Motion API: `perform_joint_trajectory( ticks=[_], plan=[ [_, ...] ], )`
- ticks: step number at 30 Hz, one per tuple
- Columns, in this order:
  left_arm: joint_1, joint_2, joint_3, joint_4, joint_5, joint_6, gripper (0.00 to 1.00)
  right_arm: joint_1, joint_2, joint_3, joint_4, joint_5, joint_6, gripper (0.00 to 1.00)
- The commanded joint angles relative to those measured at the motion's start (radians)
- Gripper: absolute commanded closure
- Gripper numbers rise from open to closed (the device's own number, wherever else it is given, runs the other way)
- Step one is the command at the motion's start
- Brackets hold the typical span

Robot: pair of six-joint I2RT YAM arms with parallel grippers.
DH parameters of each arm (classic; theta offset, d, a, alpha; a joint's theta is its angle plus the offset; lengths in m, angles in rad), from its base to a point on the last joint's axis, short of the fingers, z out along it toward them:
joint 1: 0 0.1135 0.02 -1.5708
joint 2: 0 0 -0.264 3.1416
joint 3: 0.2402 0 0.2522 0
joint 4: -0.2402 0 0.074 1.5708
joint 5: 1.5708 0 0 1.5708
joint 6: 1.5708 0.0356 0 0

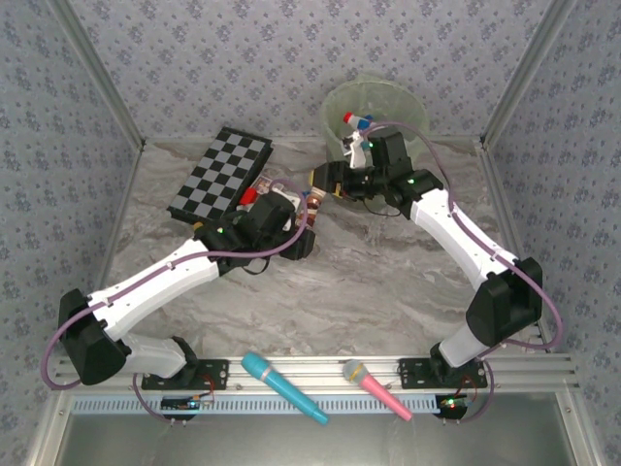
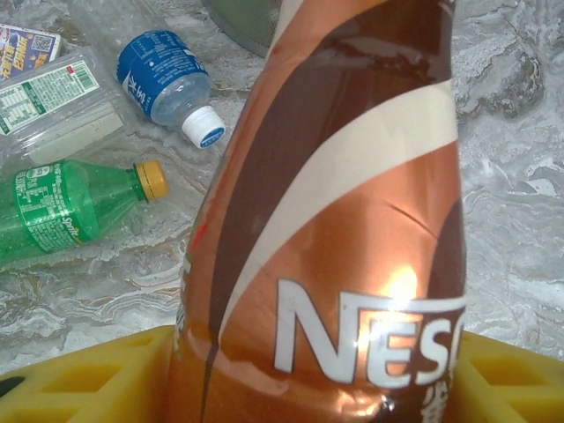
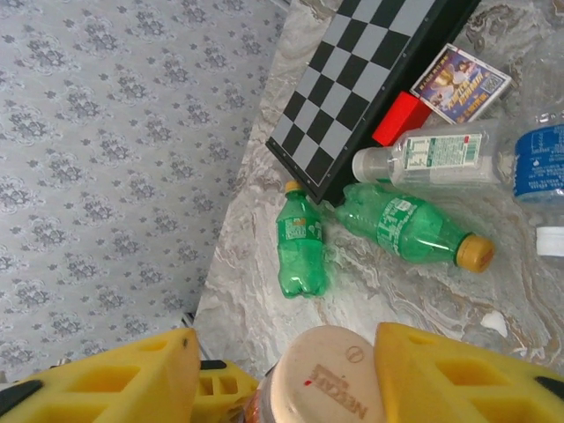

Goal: Put the plastic bottles in the bin

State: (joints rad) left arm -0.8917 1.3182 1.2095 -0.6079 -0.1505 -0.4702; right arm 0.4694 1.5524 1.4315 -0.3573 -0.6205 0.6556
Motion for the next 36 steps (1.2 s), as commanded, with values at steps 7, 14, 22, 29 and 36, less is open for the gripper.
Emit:
perform_joint_trajectory(
  ticks=[7,14,22,29,36],
  plan=[
    [-0.003,-0.009,0.036,0.027,-0.012,0.009,0.37,-0.024,-0.015,-0.007,-0.074,0.006,-0.004,0.40],
    [-0.003,-0.012,0.037,0.032,-0.007,0.007,0.38,-0.035,-0.010,-0.031,-0.019,-0.049,0.028,0.42],
    [-0.007,-0.002,0.044,0.034,0.000,0.008,0.38,-0.016,0.015,-0.017,-0.005,-0.118,0.029,0.47],
    [-0.014,-0.007,0.047,0.037,-0.001,0.019,0.38,-0.015,0.032,-0.004,0.011,-0.142,0.040,0.47],
    [-0.018,-0.009,0.050,0.035,-0.014,0.015,0.38,-0.016,0.039,0.017,0.028,-0.157,0.052,0.63]
  ],
)
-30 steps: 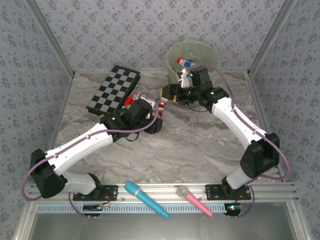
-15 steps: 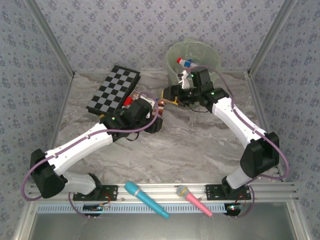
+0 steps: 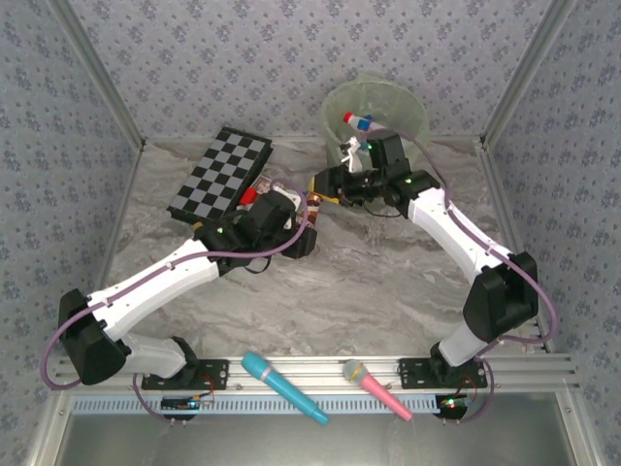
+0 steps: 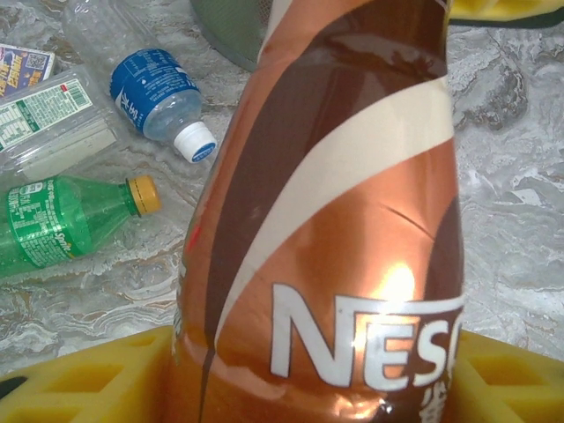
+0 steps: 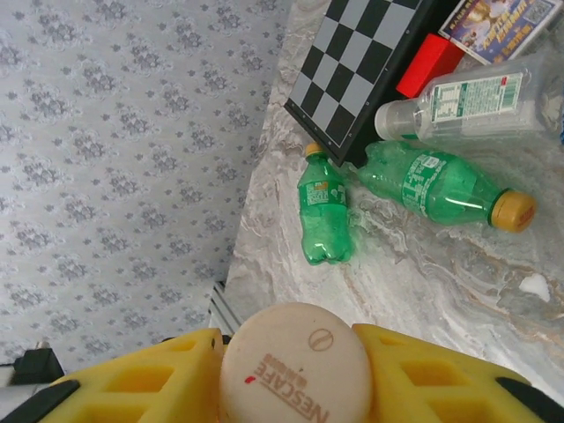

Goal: Put the plastic bottles in the bin

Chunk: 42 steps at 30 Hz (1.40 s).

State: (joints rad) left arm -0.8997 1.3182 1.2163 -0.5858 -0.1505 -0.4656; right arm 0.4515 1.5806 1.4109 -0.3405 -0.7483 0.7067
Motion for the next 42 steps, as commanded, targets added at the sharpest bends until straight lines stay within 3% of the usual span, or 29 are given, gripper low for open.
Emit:
perform_joint_trajectory(
  ticks=[1,4,9,17,24,31,38,42],
  plan=[
    [-0.011,-0.009,0.043,0.014,-0.018,0.009,0.38,0.000,0.006,0.042,0.005,-0.023,-0.005,0.64],
    [-0.010,-0.012,0.046,0.011,-0.033,0.006,0.34,-0.012,-0.008,0.056,-0.018,-0.006,-0.020,0.64],
    [-0.009,-0.036,0.055,0.020,-0.076,-0.005,0.01,-0.057,-0.029,0.129,-0.085,0.017,-0.061,0.64],
    [0.003,-0.081,0.089,0.027,-0.166,-0.010,0.00,-0.158,-0.030,0.336,-0.171,0.088,-0.126,0.63],
    [0.042,-0.095,0.089,0.018,-0.173,-0.030,0.00,-0.298,0.017,0.538,-0.177,0.136,-0.132,0.62],
    [0.064,-0.079,0.101,0.014,-0.150,-0.047,0.00,-0.341,0.049,0.611,-0.092,0.386,-0.208,0.61],
    [0.076,-0.061,0.128,-0.008,-0.145,-0.053,0.00,-0.341,0.135,0.663,-0.042,0.666,-0.380,0.62],
    [0.084,-0.056,0.139,-0.013,-0.147,-0.062,0.00,-0.347,0.208,0.703,-0.022,0.768,-0.442,0.63]
  ],
)
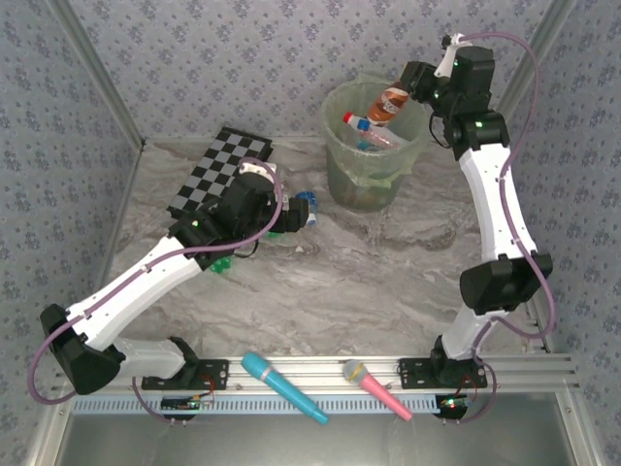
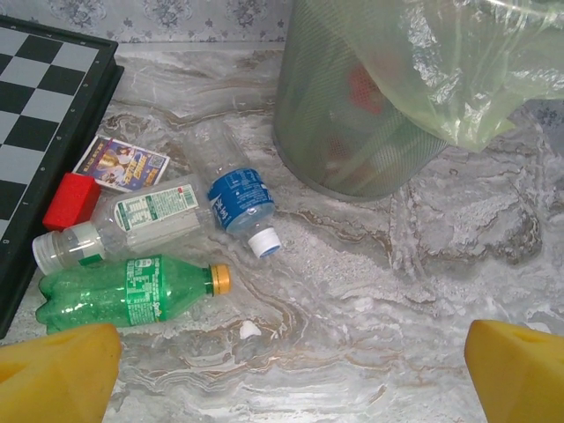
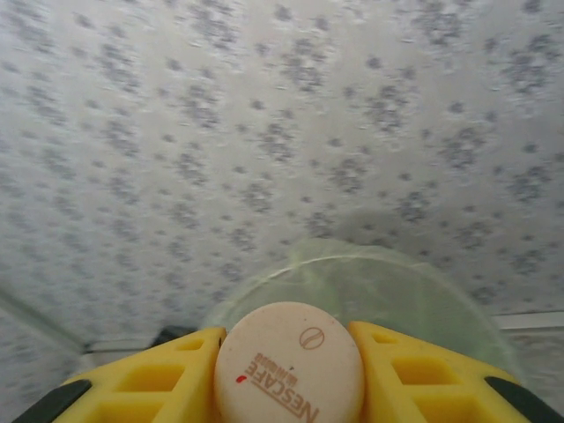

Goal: Put the plastic bottles in the bin

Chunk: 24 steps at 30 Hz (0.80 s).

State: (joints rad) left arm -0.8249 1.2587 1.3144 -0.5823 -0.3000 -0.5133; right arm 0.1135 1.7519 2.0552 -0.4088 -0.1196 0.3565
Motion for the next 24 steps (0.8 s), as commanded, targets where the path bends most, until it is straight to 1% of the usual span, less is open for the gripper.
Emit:
perform_joint_trajectory(
  ticks=[1,7,9,13,19,21,22,24],
  plan=[
    [0.009,0.006,0.044,-0.016,0.004,-0.014,0.00,-0.008,0.061,0.077,0.050,0.159,-0.117,0.63],
    [0.017,0.016,0.066,-0.037,-0.010,-0.016,0.00,0.021,0.212,0.178,0.063,0.272,-0.277,0.63],
    [0.023,0.017,0.071,-0.043,-0.012,-0.017,0.00,0.034,0.253,0.200,0.074,0.288,-0.327,0.62],
    [0.033,0.023,0.084,-0.058,-0.017,-0.020,0.00,0.051,0.322,0.258,0.064,0.256,-0.352,0.62],
    [0.049,0.034,0.091,-0.069,-0.014,-0.025,0.00,0.089,0.377,0.289,0.077,0.223,-0.366,0.62],
    [0.051,0.039,0.094,-0.071,-0.013,-0.027,0.00,0.103,0.397,0.303,0.068,0.215,-0.391,0.59],
    [0.050,0.041,0.095,-0.073,-0.012,-0.030,0.00,0.108,0.406,0.308,0.061,0.220,-0.403,0.55],
    [0.053,0.046,0.094,-0.073,-0.012,-0.031,0.00,0.116,0.409,0.313,0.043,0.232,-0.419,0.41]
  ],
)
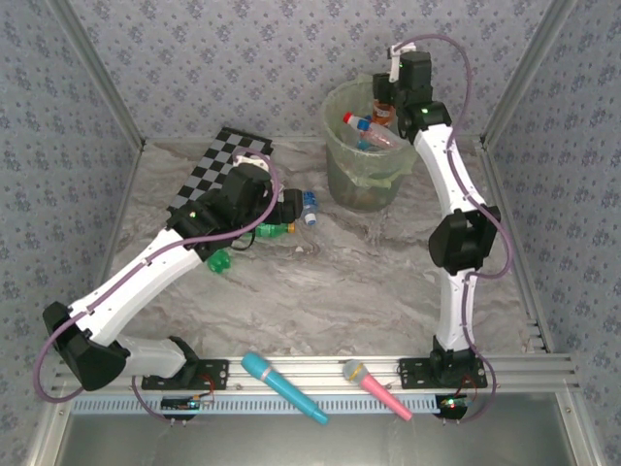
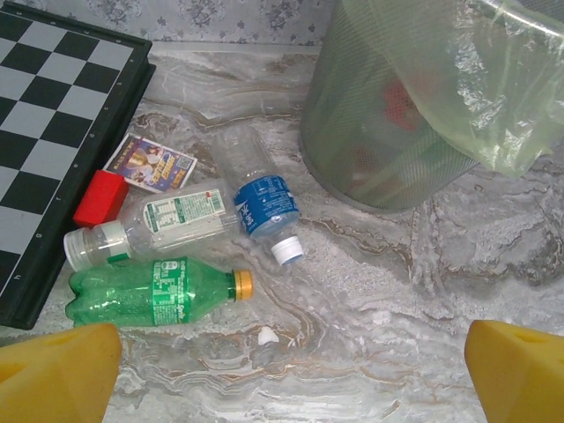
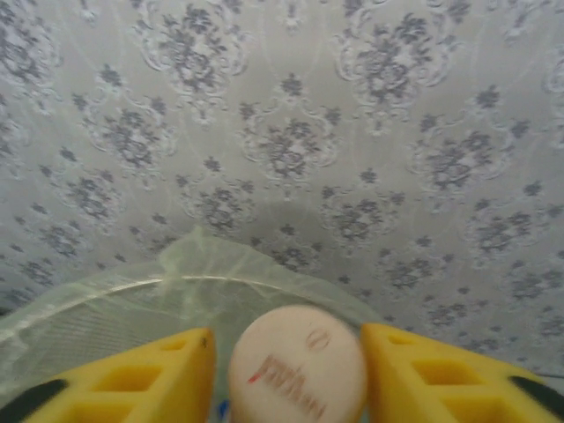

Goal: Put the plastic bottles in the bin

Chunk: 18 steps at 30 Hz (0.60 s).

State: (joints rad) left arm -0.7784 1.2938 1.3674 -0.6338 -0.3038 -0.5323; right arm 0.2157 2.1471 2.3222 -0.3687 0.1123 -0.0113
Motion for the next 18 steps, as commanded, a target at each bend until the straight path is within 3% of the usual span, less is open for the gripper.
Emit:
perform_joint_trajectory(
  ticks=[1,7,14,18],
  plan=[
    [0.007,0.013,0.039,-0.021,-0.008,-0.013,0.00,0.017,0.011,0.044,-0.004,0.010,-0.059,0.34],
    [0.014,0.032,0.038,-0.020,-0.001,-0.020,0.00,0.020,-0.044,0.021,-0.023,-0.019,-0.075,0.31],
    [0.016,0.002,-0.016,-0.007,0.007,-0.071,0.00,0.014,-0.102,-0.004,-0.029,-0.243,-0.022,0.30],
    [0.014,-0.031,-0.045,-0.020,-0.010,-0.090,0.00,0.012,-0.101,0.005,-0.022,-0.213,0.036,0.28]
  ],
)
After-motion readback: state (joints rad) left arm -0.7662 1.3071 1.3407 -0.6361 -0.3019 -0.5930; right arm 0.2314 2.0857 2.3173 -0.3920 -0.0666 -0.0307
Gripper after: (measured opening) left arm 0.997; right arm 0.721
